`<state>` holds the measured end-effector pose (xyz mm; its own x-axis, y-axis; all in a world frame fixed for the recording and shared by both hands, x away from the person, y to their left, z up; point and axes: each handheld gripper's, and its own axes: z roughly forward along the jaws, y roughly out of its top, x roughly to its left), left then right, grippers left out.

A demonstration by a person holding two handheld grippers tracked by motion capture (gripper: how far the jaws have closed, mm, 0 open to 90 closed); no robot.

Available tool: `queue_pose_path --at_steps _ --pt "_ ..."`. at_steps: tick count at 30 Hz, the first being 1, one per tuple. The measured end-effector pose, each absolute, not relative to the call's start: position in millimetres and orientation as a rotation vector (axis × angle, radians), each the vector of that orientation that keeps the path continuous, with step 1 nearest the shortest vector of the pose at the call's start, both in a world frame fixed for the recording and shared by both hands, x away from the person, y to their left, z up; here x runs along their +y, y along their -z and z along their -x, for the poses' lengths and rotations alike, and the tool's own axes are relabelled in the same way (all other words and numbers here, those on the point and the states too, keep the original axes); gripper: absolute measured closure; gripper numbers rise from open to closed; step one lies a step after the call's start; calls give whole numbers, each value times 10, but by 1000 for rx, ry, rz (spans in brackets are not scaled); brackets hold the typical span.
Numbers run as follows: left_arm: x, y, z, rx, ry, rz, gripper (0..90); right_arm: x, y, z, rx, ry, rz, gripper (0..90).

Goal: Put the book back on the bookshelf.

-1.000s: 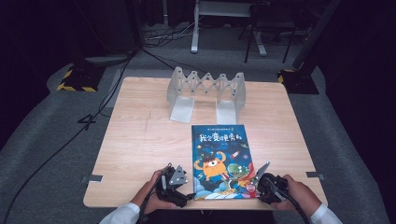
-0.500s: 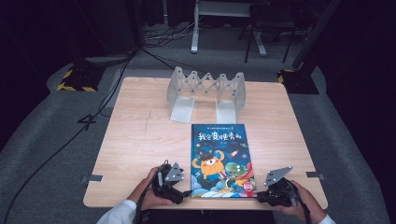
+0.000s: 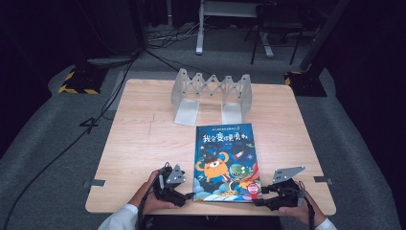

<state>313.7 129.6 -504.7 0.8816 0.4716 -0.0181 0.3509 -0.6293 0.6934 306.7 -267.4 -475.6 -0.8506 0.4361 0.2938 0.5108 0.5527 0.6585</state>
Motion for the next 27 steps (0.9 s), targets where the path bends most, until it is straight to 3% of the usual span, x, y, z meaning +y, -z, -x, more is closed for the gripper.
queue_pose_path --at_steps 6,16,25,27 --pt "1296 5047 -3137 588 -213 -2312 169 -2704 4625 -3217 -2553 1313 840 389" --pt "1296 5047 -3137 588 -213 -2312 169 -2571 4605 -3590 -2526 1327 909 386" --pt "1317 5047 -3158 585 -213 -2313 168 -2418 4663 -3855 -2509 1399 765 369" --pt "1323 5048 -3161 591 -214 -2310 168 -2388 4681 -3881 -2493 1423 788 417"
